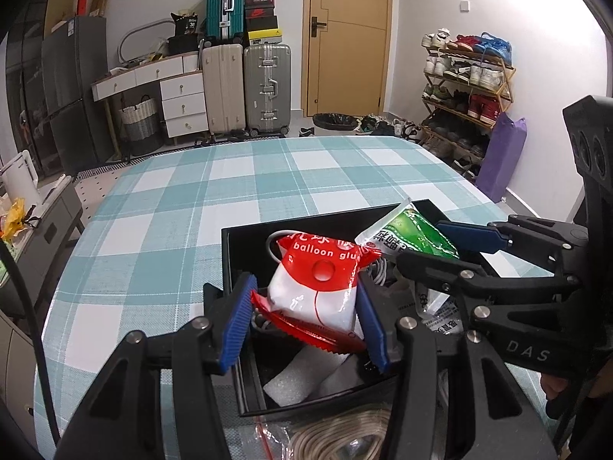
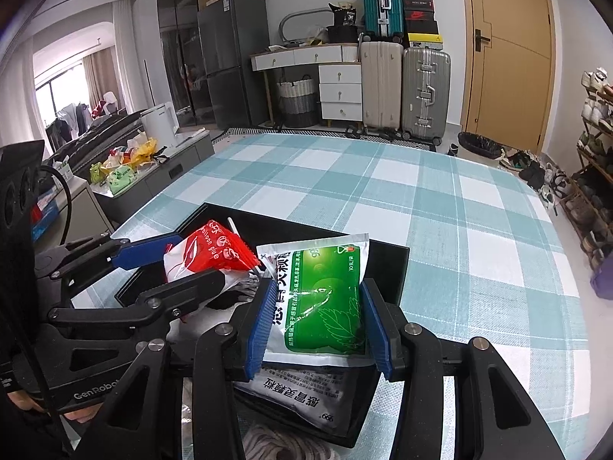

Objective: Organize soft objects
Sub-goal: 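Release both packs into the box and withdraw both tools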

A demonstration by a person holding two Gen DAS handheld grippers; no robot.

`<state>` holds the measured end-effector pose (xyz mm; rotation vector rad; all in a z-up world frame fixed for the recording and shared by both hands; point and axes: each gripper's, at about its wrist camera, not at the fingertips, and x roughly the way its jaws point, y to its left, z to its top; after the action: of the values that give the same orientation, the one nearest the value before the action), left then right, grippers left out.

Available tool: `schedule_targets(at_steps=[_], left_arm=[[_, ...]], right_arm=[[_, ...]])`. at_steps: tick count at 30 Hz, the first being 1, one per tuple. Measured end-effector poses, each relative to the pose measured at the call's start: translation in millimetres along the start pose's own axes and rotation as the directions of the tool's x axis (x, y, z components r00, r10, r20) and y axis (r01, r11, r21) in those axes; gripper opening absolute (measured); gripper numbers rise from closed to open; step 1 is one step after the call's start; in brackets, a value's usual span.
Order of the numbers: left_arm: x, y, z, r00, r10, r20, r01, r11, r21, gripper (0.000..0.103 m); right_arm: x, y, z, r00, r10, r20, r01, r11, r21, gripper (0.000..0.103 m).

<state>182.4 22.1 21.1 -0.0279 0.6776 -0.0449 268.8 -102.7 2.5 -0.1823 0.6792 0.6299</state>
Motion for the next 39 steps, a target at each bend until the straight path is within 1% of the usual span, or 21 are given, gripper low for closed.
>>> schedule_targets(at_steps=[3,6,9,11,12,13,14,16,18,21,28,31,39], left_arm=[[-1.2,-1.0,-0.3,1.000,-0.017,-0.007,0.017,1.000,0.007,0.057],[-3.8,-2.1,-0.5,0.999,-0.030,-0.012,0.030,0.999,0.013,0.063],[-10.0,-4.2,-1.5,0.999,-0.044,-0.007,0.044,0.999,0.028,0.072],[-16.4,-5.1,-2.0,0.998,-0.056,0.000,0.056,0.998,0.033,0.079],[-19.9,-5.2,-2.1,0.998,-0.060,0.004,0.059,0.998,0.032,0.088],[-23.7,-4.8,-2.3,0.999,-0.049,0.010,0.048,0.998,0.028,0.099],[-27.1,-3.7,-2.9,0.999,-0.036,0.017,0.035,0.999,0.022,0.103],[-34.5,-0.2,-4.6,0.999,-0.041,0.030,0.040,0.999,0.007,0.103],[-39.1,3.1,-6.7,0.999,-0.050,0.022,0.050,0.999,-0.005,0.103],[-47.1,7.1,-11.5,0.998,-0.054,0.025,0.054,0.998,-0.019,0.103],[-59.0,10.9,-27.3,0.999,-0.028,0.017,0.028,0.999,-0.027,0.103],[-61.2,9.3,-34.0,1.000,-0.026,0.007,0.026,1.000,-0.014,0.103],[-65.6,3.0,-47.2,1.000,-0.029,-0.001,0.029,0.999,0.013,0.103]], right_arm=[[0.6,1.0,0.2,1.000,-0.010,0.000,0.010,1.000,-0.009,0.046],[-2.3,1.0,-0.2,1.000,-0.015,0.011,0.015,1.000,-0.025,0.049],[-11.5,-0.9,-1.5,1.000,-0.017,0.026,0.018,0.999,-0.039,0.055],[-18.4,-1.1,-2.7,0.999,-0.026,0.034,0.028,0.998,-0.051,0.064],[-23.8,-2.7,-3.9,0.998,-0.051,0.046,0.054,0.997,-0.050,0.073],[-28.2,-4.1,-4.8,0.997,-0.060,0.055,0.063,0.997,-0.045,0.080],[-33.6,-6.4,-6.1,0.996,-0.062,0.064,0.065,0.997,-0.035,0.083],[-44.5,-13.4,-9.7,0.995,-0.065,0.077,0.066,0.998,-0.002,0.098],[-53.1,-17.0,-13.4,0.994,-0.064,0.084,0.063,0.998,0.015,0.102],[-61.1,-17.6,-19.4,0.997,-0.043,0.070,0.041,0.999,0.029,0.102],[-72.5,-7.2,-40.8,0.998,-0.056,0.031,0.055,0.998,0.036,0.102],[-70.9,-3.1,-50.3,0.998,-0.056,0.003,0.056,0.998,0.040,0.102],[-65.4,6.1,-69.5,0.998,-0.047,-0.038,0.048,0.998,0.037,0.102]])
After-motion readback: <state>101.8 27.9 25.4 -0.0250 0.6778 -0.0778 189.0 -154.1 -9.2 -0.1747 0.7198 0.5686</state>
